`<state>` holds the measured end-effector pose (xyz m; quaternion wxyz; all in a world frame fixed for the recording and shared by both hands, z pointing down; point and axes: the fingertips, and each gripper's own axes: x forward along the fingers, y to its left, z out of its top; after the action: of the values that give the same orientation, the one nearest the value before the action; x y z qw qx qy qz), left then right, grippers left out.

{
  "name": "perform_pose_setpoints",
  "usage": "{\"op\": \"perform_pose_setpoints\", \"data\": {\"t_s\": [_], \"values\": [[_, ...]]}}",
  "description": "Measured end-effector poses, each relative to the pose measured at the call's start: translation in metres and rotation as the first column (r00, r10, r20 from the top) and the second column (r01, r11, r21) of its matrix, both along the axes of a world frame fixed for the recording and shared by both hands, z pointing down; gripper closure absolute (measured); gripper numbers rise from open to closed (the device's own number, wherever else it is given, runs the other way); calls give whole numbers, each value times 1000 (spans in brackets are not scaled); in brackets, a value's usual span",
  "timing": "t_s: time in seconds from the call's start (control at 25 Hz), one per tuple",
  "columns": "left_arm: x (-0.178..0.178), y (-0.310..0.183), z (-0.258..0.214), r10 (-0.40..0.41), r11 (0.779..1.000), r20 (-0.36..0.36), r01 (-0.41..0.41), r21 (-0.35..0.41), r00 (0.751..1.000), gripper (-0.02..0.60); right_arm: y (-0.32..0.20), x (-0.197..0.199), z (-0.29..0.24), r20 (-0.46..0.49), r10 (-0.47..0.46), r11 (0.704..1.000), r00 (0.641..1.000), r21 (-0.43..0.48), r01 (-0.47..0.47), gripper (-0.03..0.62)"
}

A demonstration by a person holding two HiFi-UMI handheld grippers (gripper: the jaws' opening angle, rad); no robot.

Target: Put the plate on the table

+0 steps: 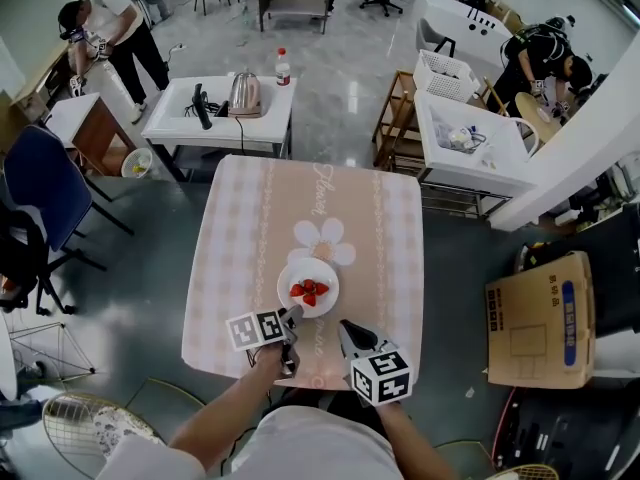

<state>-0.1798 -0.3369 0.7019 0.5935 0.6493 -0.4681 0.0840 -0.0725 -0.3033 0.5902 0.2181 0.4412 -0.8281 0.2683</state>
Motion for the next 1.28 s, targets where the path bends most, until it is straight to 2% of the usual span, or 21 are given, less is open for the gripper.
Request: {"op": "perform_pose_setpoints", "data": {"t_s": [0.12,0.28,0.44,0.68,1.08,1.28], "values": [[1,1,-10,16,1000,-6,-16,25,1000,399,-1,-2,-3,2,-2,1000,1000,7,2,589],[1,1,-37,63,990,39,-67,121,997,400,-3,-9,-14,18,-19,999,1000,27,19,589],[9,0,-70,96,962,106,-120,246,990,418,-1,-12,-25,30,-56,997,998,47,54,589],[22,8,-111,69,914,212,-147,379,975,484,8,-9,-42,43,-123,989,991,89,119,589],[58,45,-153,60,842,320,-220,493,946,503,37,8,-58,72,-214,969,974,142,203,589],[74,68,-164,41,835,314,-205,510,949,535,54,21,-62,96,-243,962,965,152,227,589]]}}
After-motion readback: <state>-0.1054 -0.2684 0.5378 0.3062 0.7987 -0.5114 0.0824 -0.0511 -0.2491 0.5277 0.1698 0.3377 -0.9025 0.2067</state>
